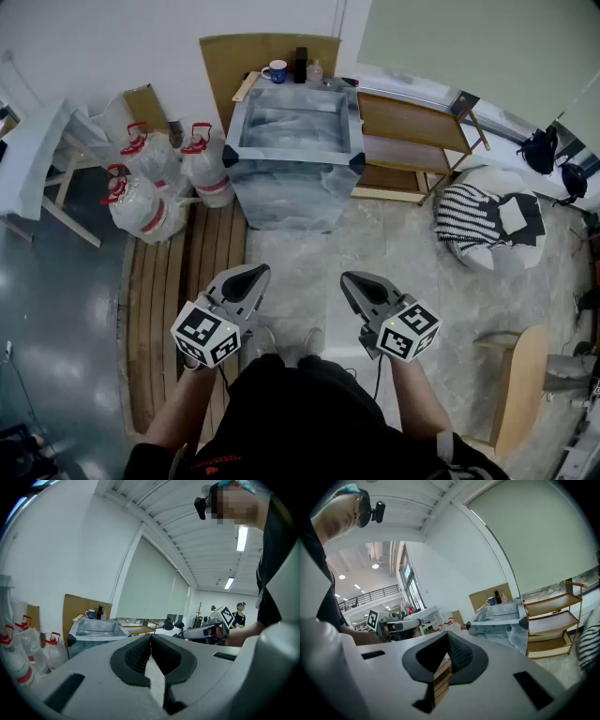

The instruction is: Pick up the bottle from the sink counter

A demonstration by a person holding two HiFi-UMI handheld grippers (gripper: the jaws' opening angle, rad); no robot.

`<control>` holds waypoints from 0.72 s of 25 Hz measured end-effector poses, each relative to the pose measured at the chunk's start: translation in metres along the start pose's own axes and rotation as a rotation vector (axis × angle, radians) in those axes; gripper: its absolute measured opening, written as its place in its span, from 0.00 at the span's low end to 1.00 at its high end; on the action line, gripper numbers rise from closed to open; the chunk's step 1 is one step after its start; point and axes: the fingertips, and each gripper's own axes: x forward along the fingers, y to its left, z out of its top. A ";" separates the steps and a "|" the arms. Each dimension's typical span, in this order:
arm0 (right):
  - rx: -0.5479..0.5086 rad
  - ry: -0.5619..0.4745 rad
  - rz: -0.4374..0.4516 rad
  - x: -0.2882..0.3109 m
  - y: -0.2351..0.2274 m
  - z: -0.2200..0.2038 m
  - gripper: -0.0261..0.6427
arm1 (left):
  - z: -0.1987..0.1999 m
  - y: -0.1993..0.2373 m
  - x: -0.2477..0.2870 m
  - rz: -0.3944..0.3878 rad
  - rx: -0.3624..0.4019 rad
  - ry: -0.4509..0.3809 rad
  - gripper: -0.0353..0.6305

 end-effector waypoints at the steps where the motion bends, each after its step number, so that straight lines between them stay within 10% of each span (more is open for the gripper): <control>1: 0.003 -0.002 -0.003 0.000 -0.001 0.000 0.04 | 0.000 0.000 0.000 0.000 0.001 -0.001 0.08; 18: 0.058 -0.010 -0.005 -0.010 -0.023 0.000 0.04 | -0.014 -0.002 0.009 0.023 -0.008 0.033 0.08</control>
